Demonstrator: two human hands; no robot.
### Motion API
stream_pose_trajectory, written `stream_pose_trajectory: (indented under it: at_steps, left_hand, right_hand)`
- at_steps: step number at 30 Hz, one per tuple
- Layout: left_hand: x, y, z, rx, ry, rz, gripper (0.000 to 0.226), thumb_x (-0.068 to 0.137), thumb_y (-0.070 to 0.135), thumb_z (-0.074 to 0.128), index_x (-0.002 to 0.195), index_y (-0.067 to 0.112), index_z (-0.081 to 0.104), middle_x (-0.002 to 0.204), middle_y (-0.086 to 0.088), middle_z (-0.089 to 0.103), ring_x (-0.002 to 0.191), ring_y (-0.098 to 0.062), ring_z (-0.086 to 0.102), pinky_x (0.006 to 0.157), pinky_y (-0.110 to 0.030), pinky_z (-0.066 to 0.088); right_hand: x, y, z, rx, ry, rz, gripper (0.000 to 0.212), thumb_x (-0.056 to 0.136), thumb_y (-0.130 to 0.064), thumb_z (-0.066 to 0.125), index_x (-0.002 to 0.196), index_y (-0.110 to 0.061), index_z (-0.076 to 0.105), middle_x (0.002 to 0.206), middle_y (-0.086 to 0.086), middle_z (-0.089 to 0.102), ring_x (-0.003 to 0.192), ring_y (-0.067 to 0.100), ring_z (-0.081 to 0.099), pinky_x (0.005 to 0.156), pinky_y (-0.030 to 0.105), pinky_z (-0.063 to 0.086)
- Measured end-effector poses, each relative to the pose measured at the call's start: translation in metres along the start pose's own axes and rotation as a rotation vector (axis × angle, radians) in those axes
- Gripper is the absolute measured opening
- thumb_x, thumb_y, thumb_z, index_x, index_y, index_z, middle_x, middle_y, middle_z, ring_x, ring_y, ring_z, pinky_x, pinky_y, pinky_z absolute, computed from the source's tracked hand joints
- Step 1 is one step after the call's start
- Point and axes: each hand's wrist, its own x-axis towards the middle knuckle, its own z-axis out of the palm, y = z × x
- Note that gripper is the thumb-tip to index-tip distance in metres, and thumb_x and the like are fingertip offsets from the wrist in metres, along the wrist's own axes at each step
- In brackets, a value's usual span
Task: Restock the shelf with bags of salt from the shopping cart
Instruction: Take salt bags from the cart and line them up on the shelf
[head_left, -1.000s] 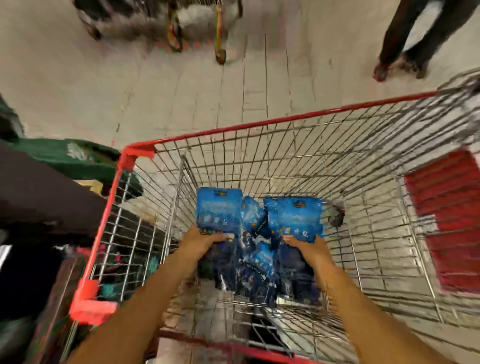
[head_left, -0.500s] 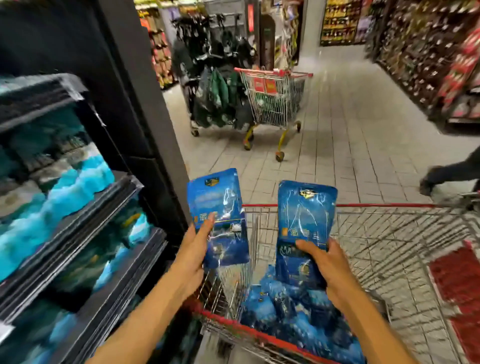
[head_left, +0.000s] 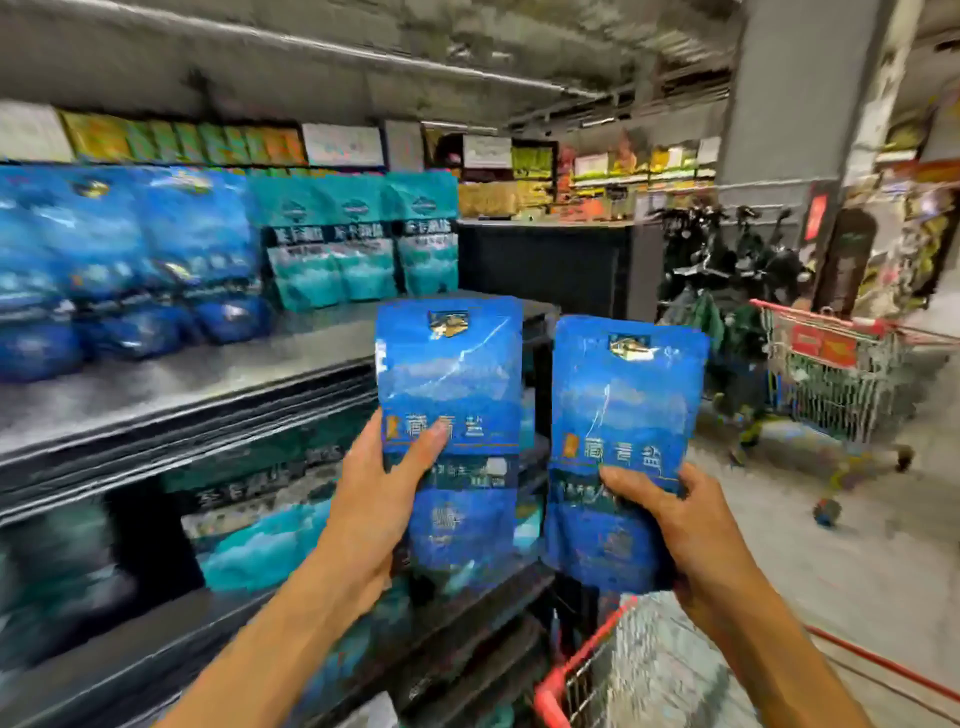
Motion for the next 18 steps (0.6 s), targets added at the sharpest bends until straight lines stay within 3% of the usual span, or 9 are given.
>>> stream_pose_trajectory:
  at_steps: [5,9,13,18]
  left_hand:
    - [-0.015,0.058,-0.069,0.032,0.208,0.099,0.029,0.086,0.032,0.072,0.114,0.028,0.067,0.117,-0.001,0.072,0.106,-0.024,0.069,0.082,-0.04,0.057]
    - [-0.039,0.104,-0.122,0.06,0.406,0.139,0.03,0.086,0.028,0.069,0.116,0.021,0.067,0.114,-0.003,0.073,0.105,-0.025,0.07,0.087,-0.045,0.056]
    - [-0.065,0.153,-0.176,0.155,0.555,0.203,0.028,0.09,0.022,0.066,0.118,0.019,0.065,0.111,-0.002,0.074,0.1,-0.024,0.072,0.082,-0.043,0.059]
    - [-0.087,0.211,-0.26,0.226,0.726,0.243,0.032,0.089,0.016,0.067,0.121,0.013,0.063,0.113,-0.004,0.073,0.102,-0.024,0.071,0.084,-0.042,0.059]
  right_hand:
    - [0.027,-0.013,0.083,0.058,-0.282,-0.056,0.046,0.06,-0.035,0.086,0.103,-0.022,0.076,0.103,0.005,0.077,0.089,0.021,0.075,0.066,0.03,0.058]
    - [0.033,-0.027,0.157,0.135,-0.495,-0.074,0.041,0.059,-0.032,0.083,0.098,-0.022,0.077,0.101,0.005,0.077,0.086,0.018,0.075,0.065,0.026,0.058]
    - [0.028,-0.046,0.237,0.189,-0.708,-0.078,0.044,0.061,-0.031,0.084,0.102,-0.016,0.076,0.105,0.006,0.076,0.093,0.022,0.074,0.073,0.03,0.059]
    - [0.014,-0.067,0.356,0.29,-0.86,0.026,0.043,0.066,-0.019,0.083,0.106,-0.005,0.073,0.104,0.009,0.076,0.09,0.021,0.073,0.07,0.033,0.06]
